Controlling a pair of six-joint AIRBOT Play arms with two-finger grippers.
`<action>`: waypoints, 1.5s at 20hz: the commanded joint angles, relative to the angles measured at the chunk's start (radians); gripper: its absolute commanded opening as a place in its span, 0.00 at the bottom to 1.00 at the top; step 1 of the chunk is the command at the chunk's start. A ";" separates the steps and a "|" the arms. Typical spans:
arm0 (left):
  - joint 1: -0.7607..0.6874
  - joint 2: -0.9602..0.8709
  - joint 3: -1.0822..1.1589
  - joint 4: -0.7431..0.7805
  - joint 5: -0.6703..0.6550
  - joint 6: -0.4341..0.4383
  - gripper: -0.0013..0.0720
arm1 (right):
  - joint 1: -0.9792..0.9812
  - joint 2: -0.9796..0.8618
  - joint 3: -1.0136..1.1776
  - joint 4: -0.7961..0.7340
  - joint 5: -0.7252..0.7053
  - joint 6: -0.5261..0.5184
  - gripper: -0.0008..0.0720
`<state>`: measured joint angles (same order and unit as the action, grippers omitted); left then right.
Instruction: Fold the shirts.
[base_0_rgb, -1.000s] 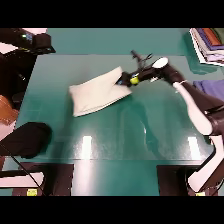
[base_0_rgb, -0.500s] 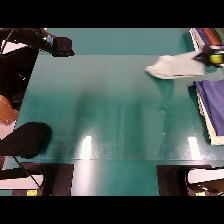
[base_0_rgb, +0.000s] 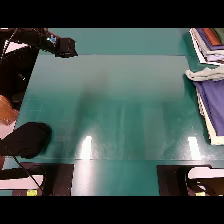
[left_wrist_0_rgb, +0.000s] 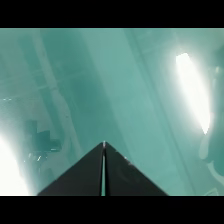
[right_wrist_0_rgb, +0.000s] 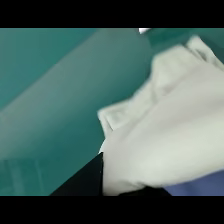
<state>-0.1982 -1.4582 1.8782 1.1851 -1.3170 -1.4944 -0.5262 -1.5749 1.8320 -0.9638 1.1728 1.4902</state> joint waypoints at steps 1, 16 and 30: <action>0.000 0.000 0.000 0.000 0.000 -0.002 0.05 | -0.019 0.001 0.128 0.000 0.037 0.003 0.04; 0.000 0.000 0.000 0.000 -0.030 0.016 0.05 | -0.123 0.432 -0.413 -0.373 0.222 0.050 0.04; 0.000 0.000 0.000 0.000 -0.019 0.035 0.05 | -0.164 0.582 -0.626 -0.176 0.240 0.041 0.82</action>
<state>-0.1982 -1.4582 1.8782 1.1851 -1.3411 -1.4605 -0.7696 -1.0000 1.1801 -1.2419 1.4113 1.5349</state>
